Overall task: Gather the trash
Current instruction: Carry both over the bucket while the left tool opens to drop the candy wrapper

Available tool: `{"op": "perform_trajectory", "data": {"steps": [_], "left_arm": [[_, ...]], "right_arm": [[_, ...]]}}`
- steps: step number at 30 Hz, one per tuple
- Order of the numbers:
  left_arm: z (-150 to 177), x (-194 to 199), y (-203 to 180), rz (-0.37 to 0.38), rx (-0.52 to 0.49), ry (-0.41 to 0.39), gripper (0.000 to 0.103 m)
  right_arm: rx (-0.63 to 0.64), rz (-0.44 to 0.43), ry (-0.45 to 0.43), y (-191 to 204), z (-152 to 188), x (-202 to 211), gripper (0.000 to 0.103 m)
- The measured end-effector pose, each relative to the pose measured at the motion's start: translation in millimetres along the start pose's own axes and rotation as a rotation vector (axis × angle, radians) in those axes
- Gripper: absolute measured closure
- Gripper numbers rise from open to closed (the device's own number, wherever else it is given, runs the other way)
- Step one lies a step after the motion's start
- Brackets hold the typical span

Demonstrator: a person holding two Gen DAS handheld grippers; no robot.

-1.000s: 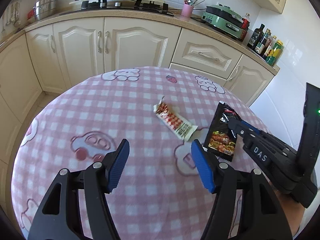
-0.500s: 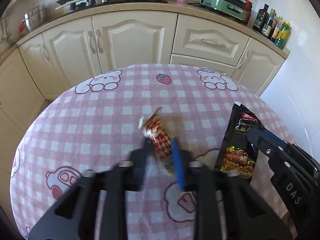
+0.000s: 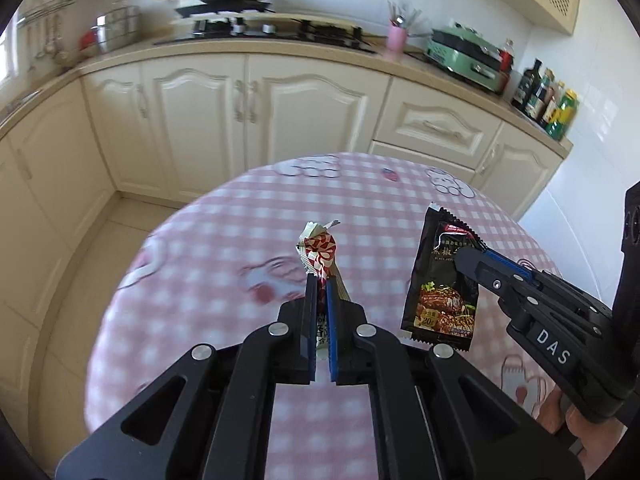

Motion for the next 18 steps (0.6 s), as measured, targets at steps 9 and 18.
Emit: {"op": "perform_trajectory", "data": {"steps": [9, 18], "left_arm": [[50.4, 95.4, 68.1, -0.087, 0.09, -0.078, 0.1], [108.6, 171.2, 145.9, -0.151, 0.188, -0.135, 0.1]], "right_arm": [[0.141, -0.141, -0.024, 117.5, 21.1, 45.2, 0.093], [0.231, -0.225, -0.001, 224.5, 63.3, 67.7, 0.093]]}}
Point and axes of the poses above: each gripper's, at about its wrist camera, not at the fingertips, and x roughly against the way its jaws point, y to its left, z to its underside, the point moved 3 cm from there along -x, roughly the way its jaws point, and after that the axes turned 9 degrees about z, right-handed, at the moved point
